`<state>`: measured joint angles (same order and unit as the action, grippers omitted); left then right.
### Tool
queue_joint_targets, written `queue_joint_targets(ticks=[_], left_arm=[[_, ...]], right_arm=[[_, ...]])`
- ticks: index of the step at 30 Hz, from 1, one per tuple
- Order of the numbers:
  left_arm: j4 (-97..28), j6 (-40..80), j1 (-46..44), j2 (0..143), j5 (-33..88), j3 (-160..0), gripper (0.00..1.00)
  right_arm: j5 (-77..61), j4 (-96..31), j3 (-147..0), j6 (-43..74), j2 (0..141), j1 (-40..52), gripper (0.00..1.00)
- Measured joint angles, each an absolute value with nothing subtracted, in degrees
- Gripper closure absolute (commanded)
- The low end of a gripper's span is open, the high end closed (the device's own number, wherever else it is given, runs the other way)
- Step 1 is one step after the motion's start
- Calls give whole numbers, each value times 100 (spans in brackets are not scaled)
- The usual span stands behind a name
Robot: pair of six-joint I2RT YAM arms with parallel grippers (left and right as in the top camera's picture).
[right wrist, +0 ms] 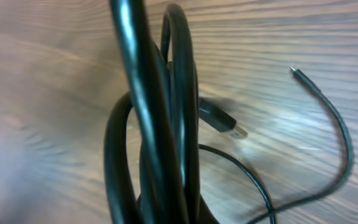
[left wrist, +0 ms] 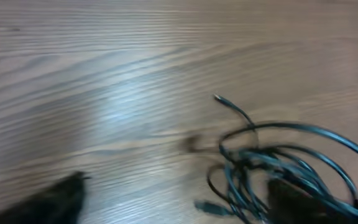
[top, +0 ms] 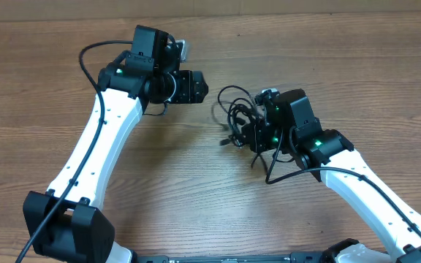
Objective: Untangle cables
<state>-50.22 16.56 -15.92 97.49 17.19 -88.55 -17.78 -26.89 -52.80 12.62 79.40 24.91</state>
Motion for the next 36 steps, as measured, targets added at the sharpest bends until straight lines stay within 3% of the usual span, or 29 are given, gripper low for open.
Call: queue_joint_targets(ticks=[5,22,25,28,36], left_arm=[[-5135,1743,-1787,9749,1365,-8855,1],[-4456,875,-2438,10014,1205,-8683,40],[-4386,875,-2440,10184,1173,-8591,39],[-4353,838,-2438,10202,1166,-8573,29],[-4329,707,-2300,10191,1083,-8573,25]], right_arm=[[-2128,-2720,-5280,1243,7940,2488,96],[-3498,-2794,-5280,1214,7693,2491,96],[-3538,-2797,-5280,1221,7432,2491,96],[-3535,-2810,-5280,1219,7244,2491,96],[-3227,-2965,-5280,1214,7205,2488,95]])
